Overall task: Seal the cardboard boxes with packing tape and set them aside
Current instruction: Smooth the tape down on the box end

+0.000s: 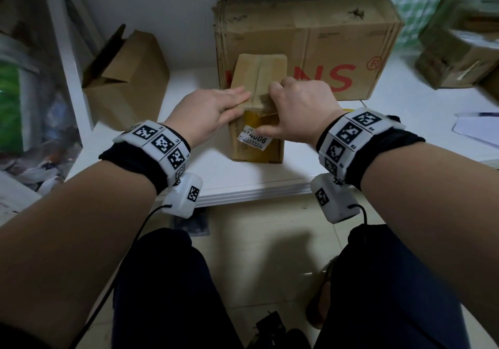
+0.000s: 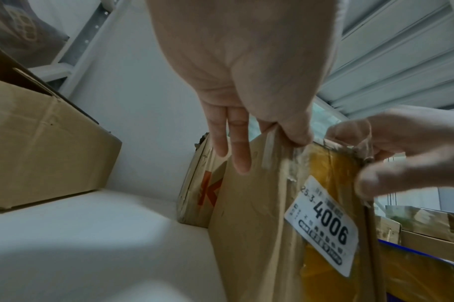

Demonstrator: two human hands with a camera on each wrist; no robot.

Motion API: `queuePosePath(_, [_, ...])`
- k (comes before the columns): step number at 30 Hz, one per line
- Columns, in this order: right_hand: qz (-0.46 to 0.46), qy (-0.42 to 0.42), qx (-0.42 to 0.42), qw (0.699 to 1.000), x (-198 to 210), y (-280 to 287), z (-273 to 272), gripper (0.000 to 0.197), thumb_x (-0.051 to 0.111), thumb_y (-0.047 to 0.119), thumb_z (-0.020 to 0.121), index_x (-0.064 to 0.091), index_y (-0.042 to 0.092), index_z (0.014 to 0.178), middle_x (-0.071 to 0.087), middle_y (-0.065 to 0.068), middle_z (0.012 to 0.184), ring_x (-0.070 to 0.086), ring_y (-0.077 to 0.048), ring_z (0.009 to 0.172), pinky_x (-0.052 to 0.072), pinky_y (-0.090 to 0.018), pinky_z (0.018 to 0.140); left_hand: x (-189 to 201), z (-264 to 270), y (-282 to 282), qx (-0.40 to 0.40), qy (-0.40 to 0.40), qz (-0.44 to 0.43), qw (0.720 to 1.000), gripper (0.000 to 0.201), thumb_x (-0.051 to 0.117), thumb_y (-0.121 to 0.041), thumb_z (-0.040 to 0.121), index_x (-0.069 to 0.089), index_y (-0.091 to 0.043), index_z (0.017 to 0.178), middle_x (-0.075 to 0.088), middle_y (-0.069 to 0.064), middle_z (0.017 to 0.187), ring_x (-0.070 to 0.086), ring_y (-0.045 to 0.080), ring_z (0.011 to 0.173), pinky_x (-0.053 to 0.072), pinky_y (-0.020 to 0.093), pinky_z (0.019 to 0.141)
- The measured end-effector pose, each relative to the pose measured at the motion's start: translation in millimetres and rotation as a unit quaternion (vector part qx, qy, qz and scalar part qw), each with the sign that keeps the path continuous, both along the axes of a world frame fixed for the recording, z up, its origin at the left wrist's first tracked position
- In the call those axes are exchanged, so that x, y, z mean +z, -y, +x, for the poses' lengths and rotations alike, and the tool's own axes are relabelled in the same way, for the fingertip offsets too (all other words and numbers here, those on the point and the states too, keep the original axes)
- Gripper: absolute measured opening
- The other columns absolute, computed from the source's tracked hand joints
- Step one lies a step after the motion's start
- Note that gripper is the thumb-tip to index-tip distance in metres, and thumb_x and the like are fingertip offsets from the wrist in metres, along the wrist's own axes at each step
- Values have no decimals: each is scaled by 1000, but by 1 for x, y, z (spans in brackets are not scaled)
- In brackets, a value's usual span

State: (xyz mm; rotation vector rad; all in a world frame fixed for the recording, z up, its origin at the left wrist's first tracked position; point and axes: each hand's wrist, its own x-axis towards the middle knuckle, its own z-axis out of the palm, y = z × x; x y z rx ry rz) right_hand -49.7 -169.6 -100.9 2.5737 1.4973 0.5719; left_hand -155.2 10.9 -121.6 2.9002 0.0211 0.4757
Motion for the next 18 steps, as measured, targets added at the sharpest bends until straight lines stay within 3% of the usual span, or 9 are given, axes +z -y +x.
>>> queuePosePath(5, [-28, -22, -10, 999, 4, 2, 9, 62, 62, 63, 78, 47, 14, 113, 57, -9, 104, 59, -29, 85, 39, -34, 58, 0, 1, -1, 2, -9, 4, 1000, 53, 64, -32, 87, 48, -27, 138, 46, -3, 143, 47, 18, 130, 37, 39, 107])
queuePosePath(14, [-27, -50, -12, 998, 8, 3, 12, 70, 62, 70, 72, 49, 16, 114, 55, -6, 102, 58, -27, 87, 39, -33, 59, 0, 1, 0, 5, 11, 6, 1000, 45, 58, -31, 92, 50, -25, 136, 48, 0, 141, 48, 18, 129, 36, 32, 105])
queuePosePath(18, [-23, -47, -9, 999, 9, 5, 13, 60, 64, 60, 78, 49, 16, 115, 55, -7, 105, 57, -27, 87, 42, -34, 59, 1, 1, 1, 11, 8, 5, 1000, 46, 58, -32, 92, 49, -26, 136, 48, -2, 142, 48, 17, 128, 37, 34, 106])
